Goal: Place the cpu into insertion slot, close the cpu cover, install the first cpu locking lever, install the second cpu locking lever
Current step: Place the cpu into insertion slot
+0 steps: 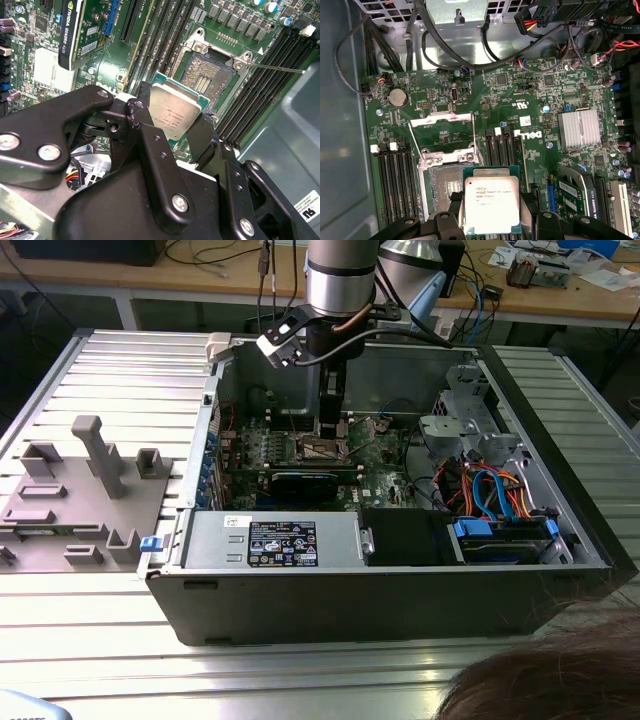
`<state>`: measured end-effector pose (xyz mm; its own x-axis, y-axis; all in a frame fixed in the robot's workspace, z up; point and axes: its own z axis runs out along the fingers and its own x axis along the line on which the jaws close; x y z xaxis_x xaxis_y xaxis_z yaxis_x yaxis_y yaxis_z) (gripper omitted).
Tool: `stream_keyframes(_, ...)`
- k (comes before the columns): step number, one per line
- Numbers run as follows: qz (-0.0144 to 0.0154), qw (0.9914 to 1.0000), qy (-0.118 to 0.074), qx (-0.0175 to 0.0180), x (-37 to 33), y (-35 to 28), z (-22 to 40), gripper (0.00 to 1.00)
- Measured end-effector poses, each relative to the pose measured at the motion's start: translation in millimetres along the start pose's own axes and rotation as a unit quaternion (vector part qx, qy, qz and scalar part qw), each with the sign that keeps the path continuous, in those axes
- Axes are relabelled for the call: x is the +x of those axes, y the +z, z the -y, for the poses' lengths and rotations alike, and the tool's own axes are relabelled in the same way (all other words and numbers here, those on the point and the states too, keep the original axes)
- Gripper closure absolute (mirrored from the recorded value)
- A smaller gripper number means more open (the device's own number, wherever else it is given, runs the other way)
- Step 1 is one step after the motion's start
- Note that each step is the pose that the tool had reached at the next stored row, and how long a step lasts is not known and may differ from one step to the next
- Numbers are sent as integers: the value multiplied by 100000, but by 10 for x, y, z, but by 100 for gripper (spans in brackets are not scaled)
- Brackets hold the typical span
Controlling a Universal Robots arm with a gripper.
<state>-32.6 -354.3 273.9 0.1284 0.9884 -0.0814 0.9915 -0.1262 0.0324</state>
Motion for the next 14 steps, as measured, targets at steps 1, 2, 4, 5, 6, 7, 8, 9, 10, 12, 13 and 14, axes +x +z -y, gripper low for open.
stream_keyframes(1, 4, 100000, 36, 3, 0, 0, 0, 46)
stream_keyframes(2, 10, 100000, 73, 6, 0, 0, 0, 46)
stream_keyframes(4, 22, 100000, 173, 13, 0, 1, 0, 46)
stream_keyframes(5, 23, 100000, 195, 17, 0, 1, 0, 46)
stream_keyframes(6, 29, 100000, 222, 15, 0, 1, 0, 46)
stream_keyframes(7, 29, 100000, 257, 20, 0, 1, 0, 46)
stream_keyframes(8, 33, 100000, 279, 20, 0, 1, 0, 46)
stream_keyframes(9, 39, 99999, 318, 23, 0, 1, 0, 46)
stream_keyframes(10, 46, 99999, 351, 28, 0, 1, 0, 46)
stream_keyframes(12, 48, 99999, 405, 29, 0, 2, 0, 46)
stream_keyframes(13, 47, 99999, 430, 33, 0, 2, 0, 46)
stream_keyframes(14, 51, 99999, 448, 37, 0, 2, 0, 46)
